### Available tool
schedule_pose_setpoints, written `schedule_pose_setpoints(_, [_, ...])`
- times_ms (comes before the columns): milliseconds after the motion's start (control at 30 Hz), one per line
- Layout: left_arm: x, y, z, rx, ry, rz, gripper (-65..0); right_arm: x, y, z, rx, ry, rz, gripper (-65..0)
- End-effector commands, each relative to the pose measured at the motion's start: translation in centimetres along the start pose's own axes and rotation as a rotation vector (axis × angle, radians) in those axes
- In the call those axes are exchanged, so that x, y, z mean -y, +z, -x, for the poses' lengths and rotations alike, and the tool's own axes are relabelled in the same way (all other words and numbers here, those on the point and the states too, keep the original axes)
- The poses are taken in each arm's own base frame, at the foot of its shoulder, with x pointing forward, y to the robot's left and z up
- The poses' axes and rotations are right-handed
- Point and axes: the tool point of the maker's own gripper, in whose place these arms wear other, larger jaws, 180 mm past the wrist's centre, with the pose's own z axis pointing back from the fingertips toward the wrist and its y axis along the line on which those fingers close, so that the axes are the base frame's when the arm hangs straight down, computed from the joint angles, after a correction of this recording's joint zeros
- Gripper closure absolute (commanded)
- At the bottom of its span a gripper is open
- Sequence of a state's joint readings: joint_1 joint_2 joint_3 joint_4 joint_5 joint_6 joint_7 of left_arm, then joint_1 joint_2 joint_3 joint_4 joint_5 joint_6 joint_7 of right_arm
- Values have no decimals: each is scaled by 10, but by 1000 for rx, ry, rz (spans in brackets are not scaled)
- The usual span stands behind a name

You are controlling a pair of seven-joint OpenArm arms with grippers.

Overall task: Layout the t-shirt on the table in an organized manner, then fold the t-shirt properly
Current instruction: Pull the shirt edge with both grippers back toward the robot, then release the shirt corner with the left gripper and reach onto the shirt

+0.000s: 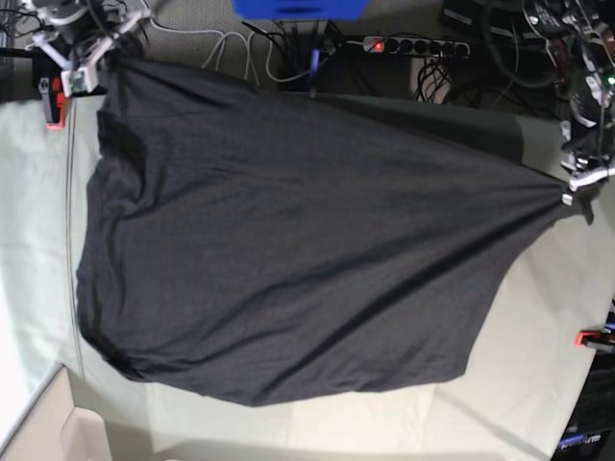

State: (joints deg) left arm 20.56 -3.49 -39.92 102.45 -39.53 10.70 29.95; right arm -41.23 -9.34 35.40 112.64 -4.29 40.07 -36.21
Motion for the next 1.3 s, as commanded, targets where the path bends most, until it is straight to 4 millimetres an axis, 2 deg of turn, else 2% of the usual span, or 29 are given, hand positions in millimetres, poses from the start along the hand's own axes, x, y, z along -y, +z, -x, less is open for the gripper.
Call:
schedule_pose_setpoints(0, [-1, 0, -9, 29, -8, -2, -1, 3, 2, 2, -3, 7, 6, 0])
schedule_pose_setpoints(300, [-28, -10, 16, -44, 7, -66, -1, -5, -7, 31, -75, -33, -29, 0])
schedule_pose_setpoints(467, [-33, -11, 24, -67, 14, -79, -5, -6, -8, 33, -78, -36, -32, -4])
schedule_pose_setpoints(600, [-31, -11, 25, -72, 26, -72, -28, -5, -8, 33, -79, -35, -31, -134])
schedule_pose_setpoints(700, [-27, -11, 30, -106, 69, -49, -132, -3, -8, 33, -79, -38, -24, -255])
schedule_pose_setpoints(767, [-24, -10, 35, -138, 93, -34, -209, 9, -5, 35, -80, -52, 10, -302])
schedule_pose_setpoints(833, [-19, -9, 34, -142, 107, -19, -272, 17, -5, 28, -54, -73, 29, -321])
schedule_pose_setpoints(900, [-7, -13, 22, -112, 106, 12, -310, 30, -1, 27, -34, -114, 62, -320])
schedule_pose_setpoints(967, [9, -19, 7, -79, 110, 48, -317, 42, 1, 23, -14, -140, 93, -321])
schedule_pose_setpoints(1033, [31, -28, -12, -33, 117, 95, -319, 53, 3, 21, -2, -160, 127, -323])
schedule_pose_setpoints(1133, [68, -45, -45, 36, 122, 161, -319, 59, 3, 16, 13, -170, 143, -324])
schedule_pose_setpoints(1267, [118, -88, -52, 35, 68, 179, -320, 60, -1, 5, 40, -174, 144, -324])
